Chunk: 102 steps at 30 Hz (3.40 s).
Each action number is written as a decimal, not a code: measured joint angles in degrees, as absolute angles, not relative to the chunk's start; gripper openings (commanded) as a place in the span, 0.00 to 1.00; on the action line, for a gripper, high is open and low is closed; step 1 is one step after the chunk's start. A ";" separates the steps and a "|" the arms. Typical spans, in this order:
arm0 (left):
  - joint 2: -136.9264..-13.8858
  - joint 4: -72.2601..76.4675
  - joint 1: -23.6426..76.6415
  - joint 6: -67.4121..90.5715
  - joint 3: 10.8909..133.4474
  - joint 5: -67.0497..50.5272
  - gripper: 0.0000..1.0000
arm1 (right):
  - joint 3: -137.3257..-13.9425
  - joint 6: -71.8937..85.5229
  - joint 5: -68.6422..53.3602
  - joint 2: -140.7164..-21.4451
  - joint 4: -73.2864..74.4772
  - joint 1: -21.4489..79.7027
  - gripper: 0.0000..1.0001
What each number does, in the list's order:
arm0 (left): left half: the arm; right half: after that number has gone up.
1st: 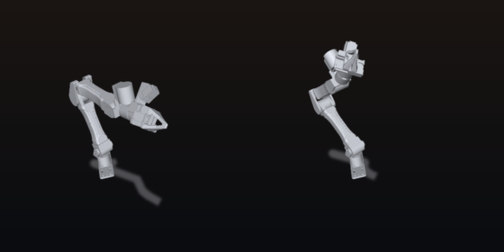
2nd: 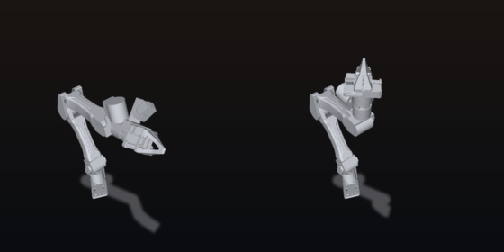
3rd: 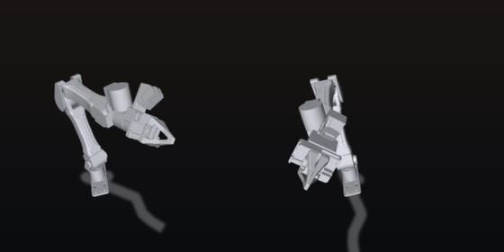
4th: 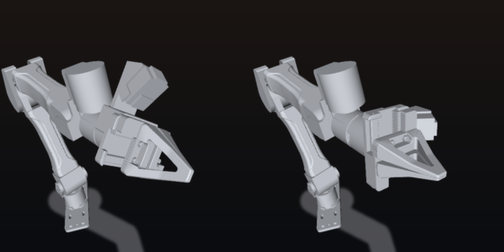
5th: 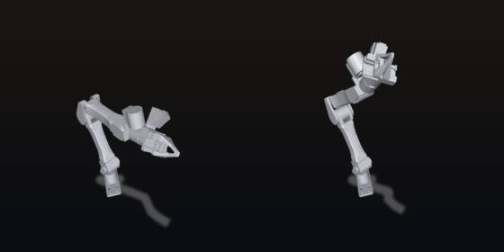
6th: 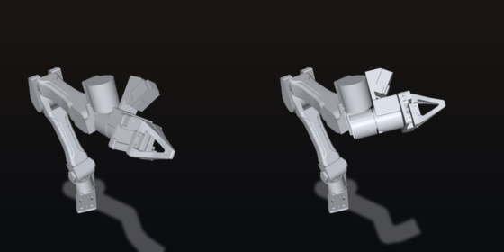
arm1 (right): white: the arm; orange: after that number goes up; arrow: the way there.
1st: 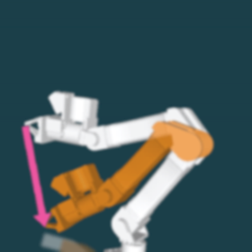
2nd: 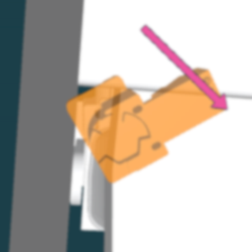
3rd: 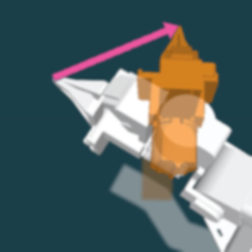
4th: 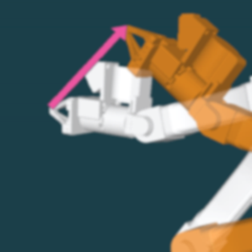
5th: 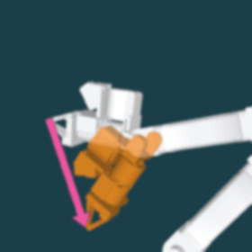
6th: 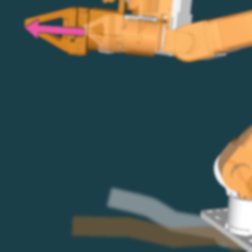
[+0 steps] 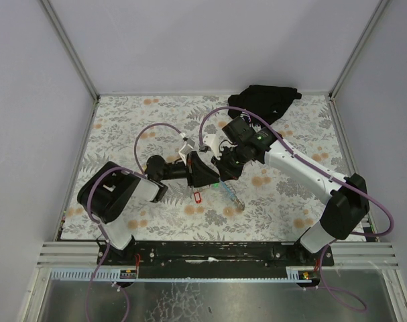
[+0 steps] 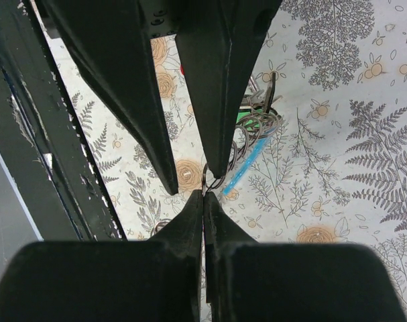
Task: Put the keys on the keyring
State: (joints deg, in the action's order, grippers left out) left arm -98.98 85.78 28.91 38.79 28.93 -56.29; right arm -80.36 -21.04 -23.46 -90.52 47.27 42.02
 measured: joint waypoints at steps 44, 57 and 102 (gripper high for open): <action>-101.38 86.35 30.33 37.47 28.45 -54.89 0.00 | -66.22 -16.14 -31.57 -73.56 34.41 37.15 0.29; -101.08 86.37 30.33 37.45 27.49 -52.95 0.00 | -42.89 -2.28 -36.53 -64.40 8.27 32.64 0.30; -100.51 86.17 30.33 37.30 27.86 -55.09 0.22 | -49.56 1.45 -44.84 -74.35 7.73 30.55 0.00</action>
